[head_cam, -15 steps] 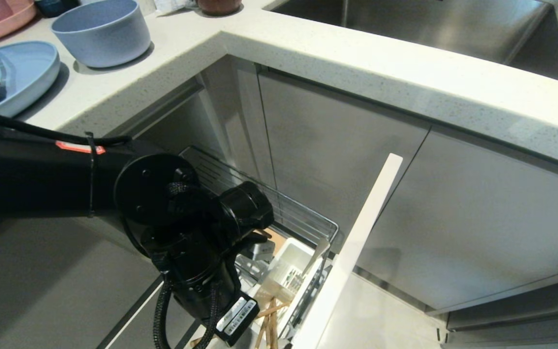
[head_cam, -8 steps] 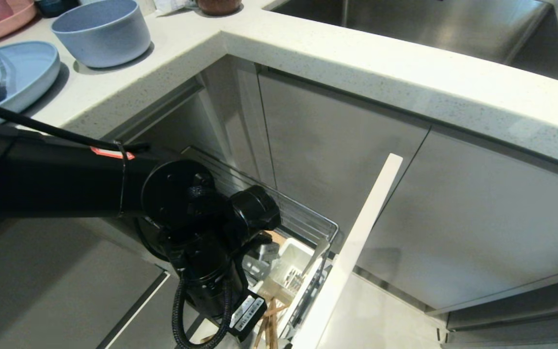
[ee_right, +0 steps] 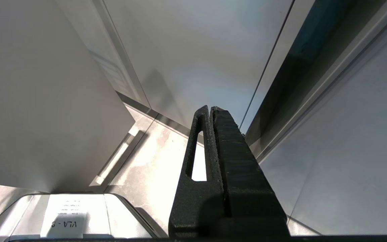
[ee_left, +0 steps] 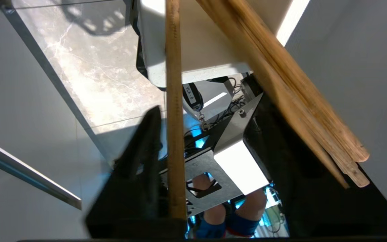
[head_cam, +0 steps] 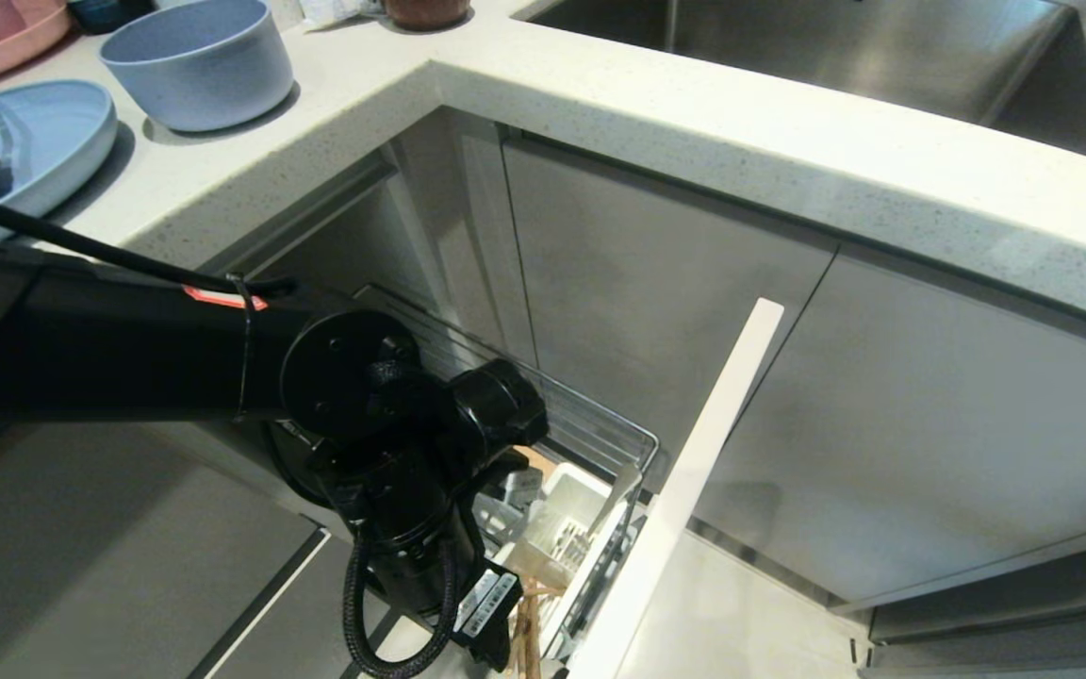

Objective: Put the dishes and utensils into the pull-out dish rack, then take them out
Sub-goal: Pick up the chopsticks and place it in the cupboard

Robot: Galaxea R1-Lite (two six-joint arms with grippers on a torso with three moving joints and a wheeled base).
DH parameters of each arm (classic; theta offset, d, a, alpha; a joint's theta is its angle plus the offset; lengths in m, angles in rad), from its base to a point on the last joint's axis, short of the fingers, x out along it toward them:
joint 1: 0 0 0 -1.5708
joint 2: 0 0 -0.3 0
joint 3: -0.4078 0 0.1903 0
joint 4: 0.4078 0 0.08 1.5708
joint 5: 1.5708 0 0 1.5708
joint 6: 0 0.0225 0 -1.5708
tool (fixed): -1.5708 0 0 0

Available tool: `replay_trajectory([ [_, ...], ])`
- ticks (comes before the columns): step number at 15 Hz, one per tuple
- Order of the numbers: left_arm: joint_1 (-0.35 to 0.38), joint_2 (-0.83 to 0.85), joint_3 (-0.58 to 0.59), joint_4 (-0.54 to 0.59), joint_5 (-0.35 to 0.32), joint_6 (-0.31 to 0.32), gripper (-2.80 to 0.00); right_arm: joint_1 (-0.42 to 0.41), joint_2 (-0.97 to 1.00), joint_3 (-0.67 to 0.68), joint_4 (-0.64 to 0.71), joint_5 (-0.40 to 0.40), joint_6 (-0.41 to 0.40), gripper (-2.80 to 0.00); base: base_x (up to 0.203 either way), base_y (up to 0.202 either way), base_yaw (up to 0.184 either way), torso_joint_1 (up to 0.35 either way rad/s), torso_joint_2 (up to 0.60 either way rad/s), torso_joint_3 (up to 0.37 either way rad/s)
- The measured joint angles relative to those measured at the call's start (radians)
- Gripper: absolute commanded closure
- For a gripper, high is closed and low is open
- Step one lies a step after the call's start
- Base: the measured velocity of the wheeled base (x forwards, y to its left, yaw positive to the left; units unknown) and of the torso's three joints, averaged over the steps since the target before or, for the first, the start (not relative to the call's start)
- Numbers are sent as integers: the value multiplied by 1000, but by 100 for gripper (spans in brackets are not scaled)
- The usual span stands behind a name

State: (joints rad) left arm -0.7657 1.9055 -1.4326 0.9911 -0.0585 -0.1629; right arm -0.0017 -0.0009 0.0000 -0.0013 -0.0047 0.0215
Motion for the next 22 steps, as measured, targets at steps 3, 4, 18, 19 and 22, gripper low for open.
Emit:
replay_trajectory([
  [3,-1,-7,-6,1,3,-6,-280,0,0,0,0,0,0,0,0,0,0,0,0,0],
  [4,-1,-14,-6,2,4,-8,-280,0,0,0,0,0,0,0,0,0,0,0,0,0],
  [18,-4,-273,2,6,175,-30,0,0,0,0,0,0,0,0,0,0,0,0,0,0],
  [19,-4,-293,2,6,186,-30,0,0,0,0,0,0,0,0,0,0,0,0,0,0],
  [22,-4,-361,-4,-1,187,-29,0,0,0,0,0,0,0,0,0,0,0,0,0,0],
])
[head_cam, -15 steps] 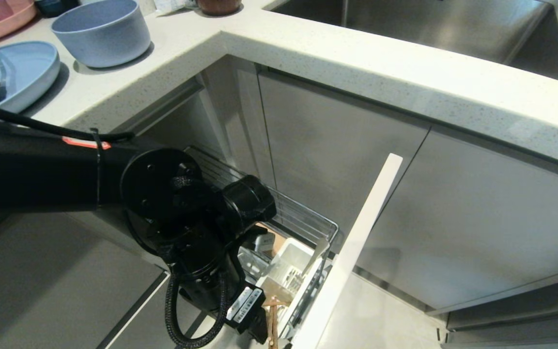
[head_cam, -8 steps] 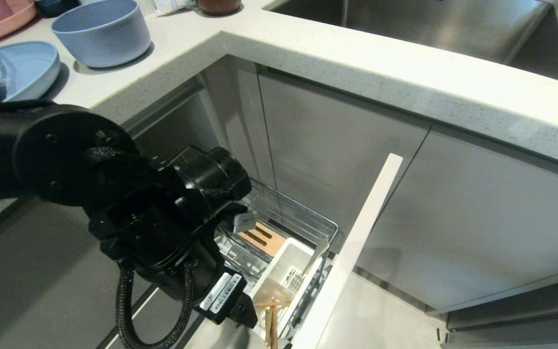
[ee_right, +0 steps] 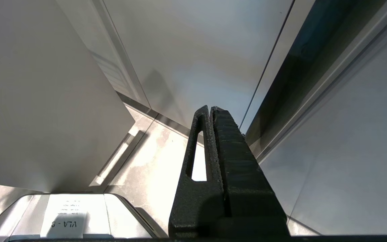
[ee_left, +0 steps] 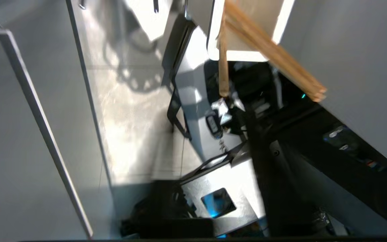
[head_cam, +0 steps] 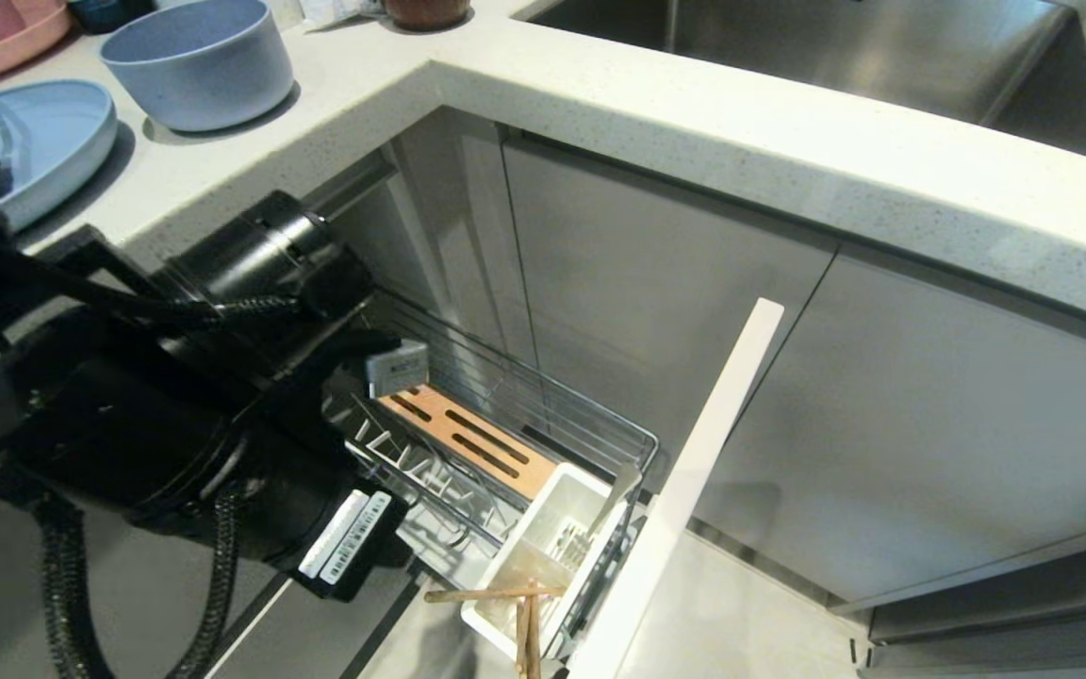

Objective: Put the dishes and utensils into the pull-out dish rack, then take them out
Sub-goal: Pick up the chopsticks and place it in the cupboard

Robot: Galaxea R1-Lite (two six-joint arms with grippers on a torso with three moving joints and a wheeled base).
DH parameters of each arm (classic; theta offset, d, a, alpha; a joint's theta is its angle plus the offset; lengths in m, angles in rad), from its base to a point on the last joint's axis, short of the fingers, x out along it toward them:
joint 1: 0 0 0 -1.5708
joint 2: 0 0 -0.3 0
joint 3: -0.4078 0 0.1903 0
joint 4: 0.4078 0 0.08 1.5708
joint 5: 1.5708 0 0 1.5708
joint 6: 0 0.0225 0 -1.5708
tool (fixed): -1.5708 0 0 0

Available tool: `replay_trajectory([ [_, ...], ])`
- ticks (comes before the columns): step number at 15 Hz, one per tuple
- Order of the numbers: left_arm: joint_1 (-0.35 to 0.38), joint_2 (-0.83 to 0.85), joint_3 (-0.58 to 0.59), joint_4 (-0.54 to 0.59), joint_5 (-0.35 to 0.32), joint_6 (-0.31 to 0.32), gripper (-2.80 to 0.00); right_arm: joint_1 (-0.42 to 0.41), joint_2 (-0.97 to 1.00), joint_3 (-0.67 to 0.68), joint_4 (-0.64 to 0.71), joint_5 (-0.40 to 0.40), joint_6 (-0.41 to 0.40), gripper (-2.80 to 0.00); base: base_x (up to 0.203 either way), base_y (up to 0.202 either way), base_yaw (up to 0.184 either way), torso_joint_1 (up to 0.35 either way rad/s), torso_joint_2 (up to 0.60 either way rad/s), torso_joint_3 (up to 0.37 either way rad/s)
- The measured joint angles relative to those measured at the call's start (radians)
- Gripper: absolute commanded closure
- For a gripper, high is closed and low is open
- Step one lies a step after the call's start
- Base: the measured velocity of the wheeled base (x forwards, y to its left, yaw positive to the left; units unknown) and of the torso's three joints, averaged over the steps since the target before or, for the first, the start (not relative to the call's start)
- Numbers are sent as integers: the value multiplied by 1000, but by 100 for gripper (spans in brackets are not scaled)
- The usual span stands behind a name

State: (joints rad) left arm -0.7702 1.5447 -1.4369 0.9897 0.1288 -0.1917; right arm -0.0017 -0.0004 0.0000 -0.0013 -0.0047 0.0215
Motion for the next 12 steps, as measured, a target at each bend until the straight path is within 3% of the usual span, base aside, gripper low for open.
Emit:
replay_trajectory([
  [7,13,-212,-5,-211,8,-31,0,0,0,0,0,0,0,0,0,0,0,0,0,0],
  [12,142,-306,-10,-438,13,-78,0,0,0,0,0,0,0,0,0,0,0,0,0,0],
])
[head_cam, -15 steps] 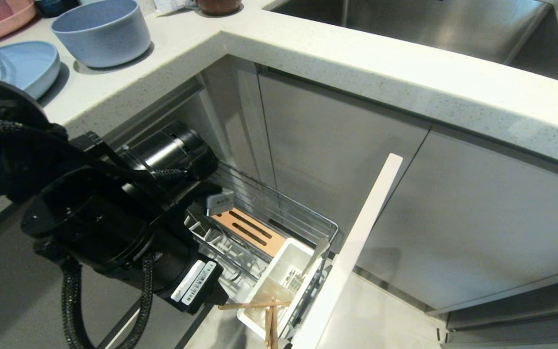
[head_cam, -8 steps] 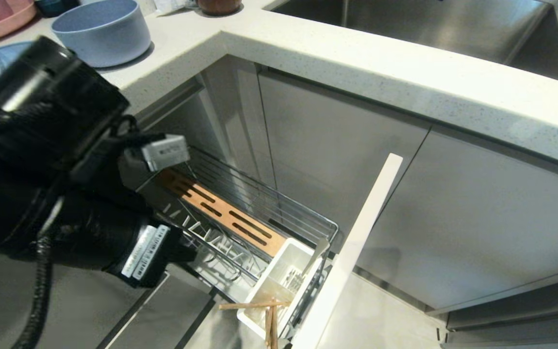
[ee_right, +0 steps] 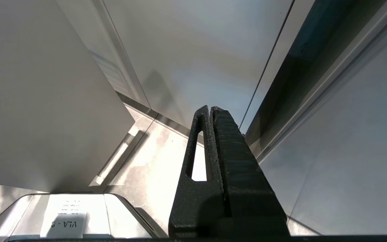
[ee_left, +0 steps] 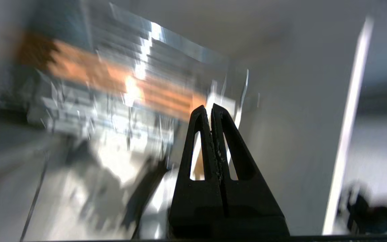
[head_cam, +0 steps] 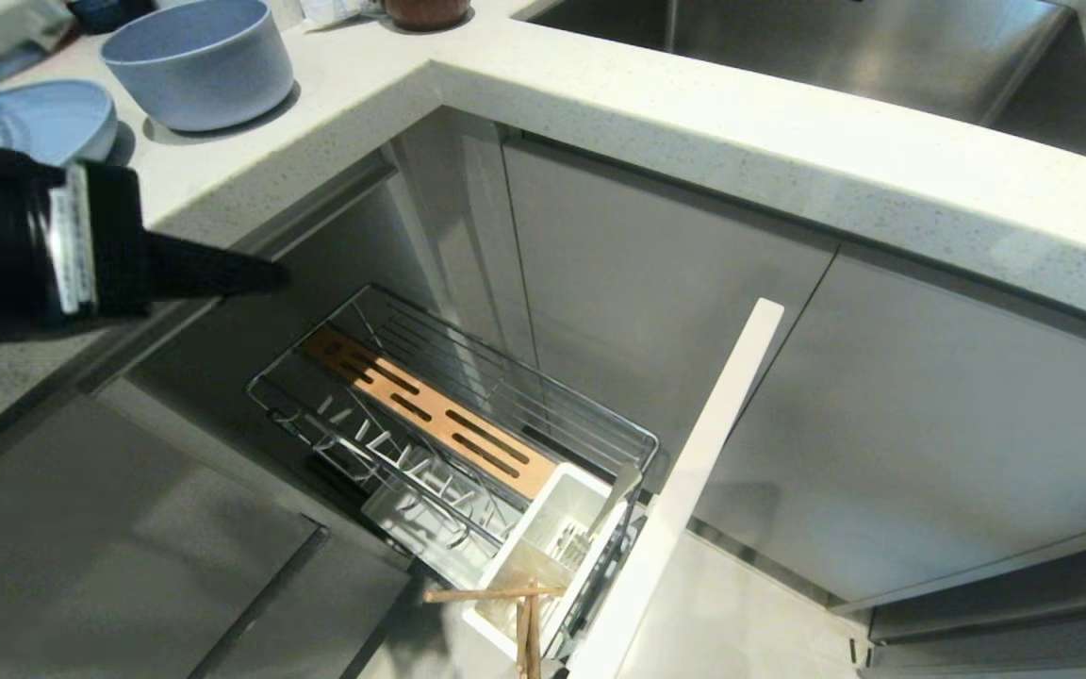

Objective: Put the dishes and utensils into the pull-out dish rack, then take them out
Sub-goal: Pick up the chopsticks and place it in the cupboard

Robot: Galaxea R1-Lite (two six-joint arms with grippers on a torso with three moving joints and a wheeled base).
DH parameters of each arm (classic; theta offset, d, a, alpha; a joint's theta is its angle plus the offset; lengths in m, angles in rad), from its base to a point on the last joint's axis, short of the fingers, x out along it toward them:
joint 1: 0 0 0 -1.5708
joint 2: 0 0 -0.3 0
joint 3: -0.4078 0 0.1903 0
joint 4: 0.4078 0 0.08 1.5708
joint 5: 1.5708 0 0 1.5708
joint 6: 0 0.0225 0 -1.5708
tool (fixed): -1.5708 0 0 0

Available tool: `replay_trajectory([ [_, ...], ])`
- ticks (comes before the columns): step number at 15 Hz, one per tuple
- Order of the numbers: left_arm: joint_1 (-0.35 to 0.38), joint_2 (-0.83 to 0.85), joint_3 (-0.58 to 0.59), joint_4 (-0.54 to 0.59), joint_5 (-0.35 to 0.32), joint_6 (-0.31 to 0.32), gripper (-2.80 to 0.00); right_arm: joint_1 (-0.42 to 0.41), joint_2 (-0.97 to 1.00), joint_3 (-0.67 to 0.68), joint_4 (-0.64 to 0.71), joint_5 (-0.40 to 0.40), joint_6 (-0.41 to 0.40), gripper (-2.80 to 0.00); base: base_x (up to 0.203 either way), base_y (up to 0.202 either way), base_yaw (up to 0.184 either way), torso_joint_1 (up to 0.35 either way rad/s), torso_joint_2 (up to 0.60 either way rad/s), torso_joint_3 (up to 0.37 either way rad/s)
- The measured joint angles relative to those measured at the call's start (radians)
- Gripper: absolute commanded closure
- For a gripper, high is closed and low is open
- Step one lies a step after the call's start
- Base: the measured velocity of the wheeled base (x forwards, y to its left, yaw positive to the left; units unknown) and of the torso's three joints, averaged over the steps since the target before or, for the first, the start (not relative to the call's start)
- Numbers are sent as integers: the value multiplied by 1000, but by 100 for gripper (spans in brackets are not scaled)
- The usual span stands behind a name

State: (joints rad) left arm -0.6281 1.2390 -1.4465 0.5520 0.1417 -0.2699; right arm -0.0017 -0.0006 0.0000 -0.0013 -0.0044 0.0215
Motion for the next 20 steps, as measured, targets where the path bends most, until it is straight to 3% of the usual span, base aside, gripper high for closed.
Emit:
replay_trajectory([
  [4,141,-34,-27,-128,14,-44,0,0,0,0,0,0,0,0,0,0,0,0,0,0],
  [9,196,-65,-115,-133,100,-143,0,0,0,0,0,0,0,0,0,0,0,0,0,0],
  [14,220,-67,-170,-119,300,-153,0,0,0,0,0,0,0,0,0,0,0,0,0,0],
  [17,247,-45,-224,-23,411,-157,0,0,0,0,0,0,0,0,0,0,0,0,0,0],
  [18,256,-35,-248,33,426,-171,-127,0,0,0,0,0,0,0,0,0,0,0,0,0],
  [19,264,-26,-272,86,432,-185,-280,0,0,0,0,0,0,0,0,0,0,0,0,0],
  [20,268,-18,-289,129,434,-194,-280,0,0,0,0,0,0,0,0,0,0,0,0,0],
])
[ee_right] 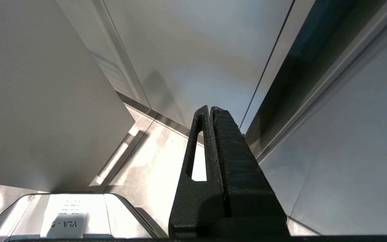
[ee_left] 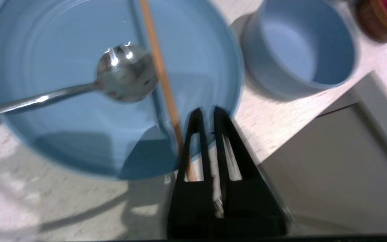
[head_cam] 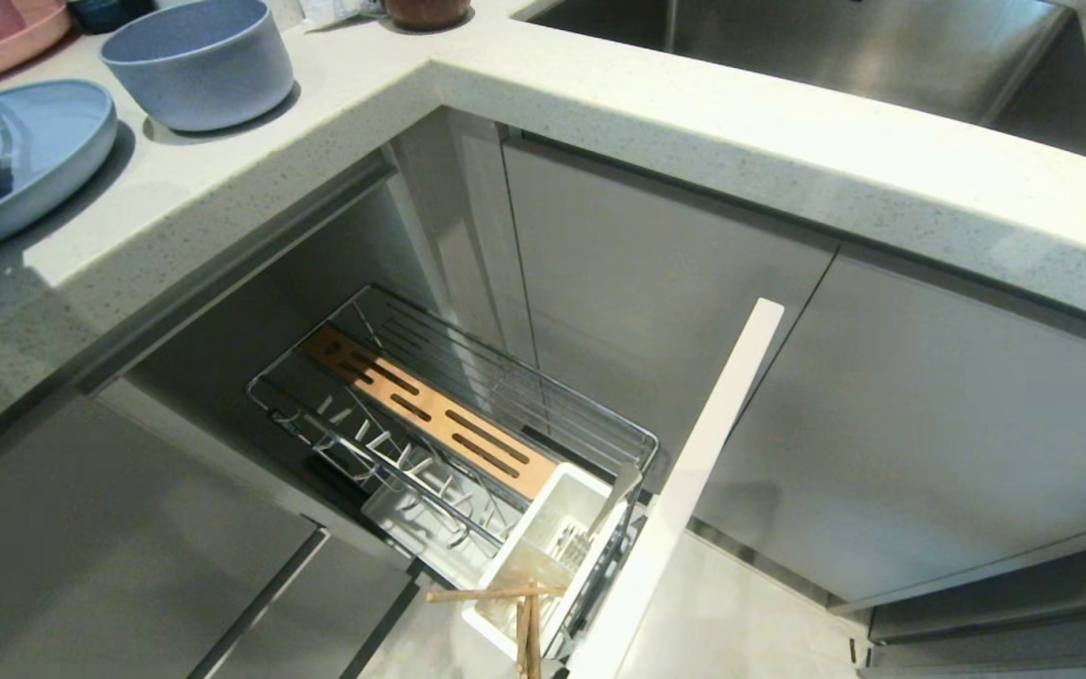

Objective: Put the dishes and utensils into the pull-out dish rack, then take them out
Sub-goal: Pick up the chopsticks and place it in the cupboard

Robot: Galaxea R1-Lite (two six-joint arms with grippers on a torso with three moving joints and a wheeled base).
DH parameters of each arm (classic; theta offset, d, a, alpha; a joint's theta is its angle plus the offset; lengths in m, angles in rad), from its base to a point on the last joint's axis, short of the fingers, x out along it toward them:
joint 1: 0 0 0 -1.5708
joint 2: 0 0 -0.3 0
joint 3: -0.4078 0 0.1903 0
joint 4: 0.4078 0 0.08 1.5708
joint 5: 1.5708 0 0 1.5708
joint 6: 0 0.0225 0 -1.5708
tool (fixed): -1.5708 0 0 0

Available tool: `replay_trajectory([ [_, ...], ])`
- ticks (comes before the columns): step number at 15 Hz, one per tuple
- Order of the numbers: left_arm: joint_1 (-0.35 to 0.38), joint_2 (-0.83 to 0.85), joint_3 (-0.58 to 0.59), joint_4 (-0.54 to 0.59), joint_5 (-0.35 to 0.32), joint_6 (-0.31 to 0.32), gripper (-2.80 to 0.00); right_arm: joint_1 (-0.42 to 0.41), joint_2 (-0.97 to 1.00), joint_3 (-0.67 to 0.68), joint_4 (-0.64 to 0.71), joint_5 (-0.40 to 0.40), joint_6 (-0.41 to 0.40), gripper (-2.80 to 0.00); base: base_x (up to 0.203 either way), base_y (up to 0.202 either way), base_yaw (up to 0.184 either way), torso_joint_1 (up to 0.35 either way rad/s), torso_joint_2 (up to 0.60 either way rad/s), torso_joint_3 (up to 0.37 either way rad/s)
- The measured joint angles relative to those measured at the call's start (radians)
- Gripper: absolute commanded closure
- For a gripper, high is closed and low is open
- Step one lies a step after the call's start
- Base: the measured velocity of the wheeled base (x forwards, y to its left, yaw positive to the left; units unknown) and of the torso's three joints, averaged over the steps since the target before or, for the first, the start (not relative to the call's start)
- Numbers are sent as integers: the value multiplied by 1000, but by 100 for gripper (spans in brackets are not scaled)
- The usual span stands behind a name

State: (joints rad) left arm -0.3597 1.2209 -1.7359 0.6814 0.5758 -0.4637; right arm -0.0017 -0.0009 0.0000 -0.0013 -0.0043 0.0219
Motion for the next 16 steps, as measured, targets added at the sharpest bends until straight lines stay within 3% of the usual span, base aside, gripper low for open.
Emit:
replay_trajectory([
  [5,31,29,-22,31,51,-3,-280,0,0,0,0,0,0,0,0,0,0,0,0,0],
  [16,55,107,-20,31,44,-8,-280,0,0,0,0,0,0,0,0,0,0,0,0,0],
])
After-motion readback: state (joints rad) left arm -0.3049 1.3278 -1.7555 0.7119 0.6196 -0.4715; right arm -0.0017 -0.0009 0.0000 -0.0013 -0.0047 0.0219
